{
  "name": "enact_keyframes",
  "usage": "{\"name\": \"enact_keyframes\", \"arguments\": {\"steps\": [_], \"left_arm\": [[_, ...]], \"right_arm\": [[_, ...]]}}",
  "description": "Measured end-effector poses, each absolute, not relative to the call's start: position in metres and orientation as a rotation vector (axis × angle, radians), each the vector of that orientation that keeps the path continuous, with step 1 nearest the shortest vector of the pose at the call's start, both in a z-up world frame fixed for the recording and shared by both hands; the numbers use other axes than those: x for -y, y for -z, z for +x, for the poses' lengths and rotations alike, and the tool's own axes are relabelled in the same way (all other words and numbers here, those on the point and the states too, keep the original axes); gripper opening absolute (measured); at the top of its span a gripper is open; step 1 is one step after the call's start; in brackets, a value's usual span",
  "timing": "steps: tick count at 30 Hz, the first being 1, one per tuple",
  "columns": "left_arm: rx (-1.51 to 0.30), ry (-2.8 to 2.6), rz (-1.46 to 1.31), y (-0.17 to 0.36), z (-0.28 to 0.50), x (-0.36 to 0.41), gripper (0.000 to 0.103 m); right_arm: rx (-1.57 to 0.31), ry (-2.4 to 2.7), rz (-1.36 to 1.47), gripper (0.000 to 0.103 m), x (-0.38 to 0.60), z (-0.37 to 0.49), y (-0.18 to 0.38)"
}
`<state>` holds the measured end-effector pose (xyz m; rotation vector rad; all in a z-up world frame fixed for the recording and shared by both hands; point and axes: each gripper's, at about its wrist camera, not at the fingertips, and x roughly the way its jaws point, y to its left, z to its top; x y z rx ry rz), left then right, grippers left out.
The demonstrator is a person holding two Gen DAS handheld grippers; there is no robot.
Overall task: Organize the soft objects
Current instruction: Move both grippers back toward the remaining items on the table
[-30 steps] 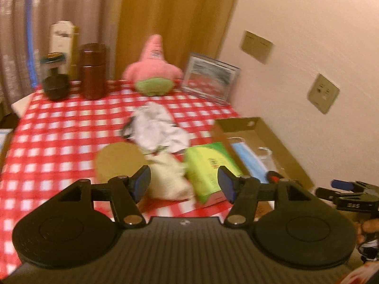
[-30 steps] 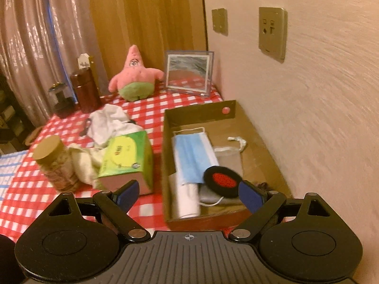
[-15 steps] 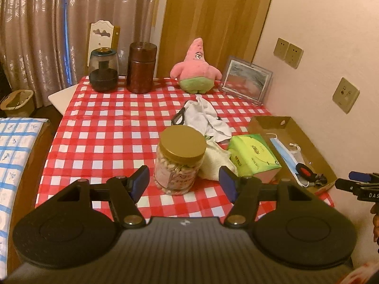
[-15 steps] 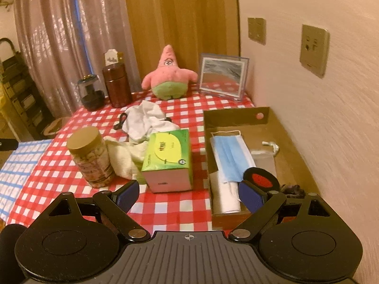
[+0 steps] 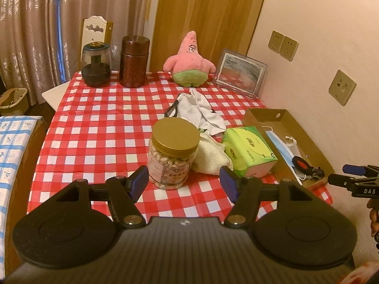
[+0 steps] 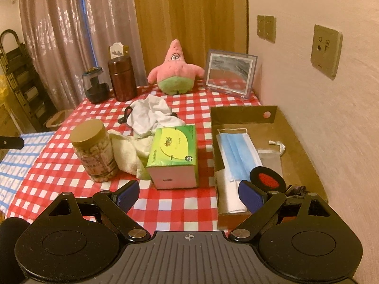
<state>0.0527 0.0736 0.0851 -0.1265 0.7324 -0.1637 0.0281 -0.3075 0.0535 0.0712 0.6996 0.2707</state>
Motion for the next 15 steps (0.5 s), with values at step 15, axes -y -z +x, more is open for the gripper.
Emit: {"name": "enact_keyframes", "arguments": {"steps": [15], "left_arm": [[-0.757,0.184,-0.103,-0.078,0.069,-0.065,0.064]], "right_arm": [[-0.705,-0.302,0.066,0.090,0.296,0.046,-0.050]]}}
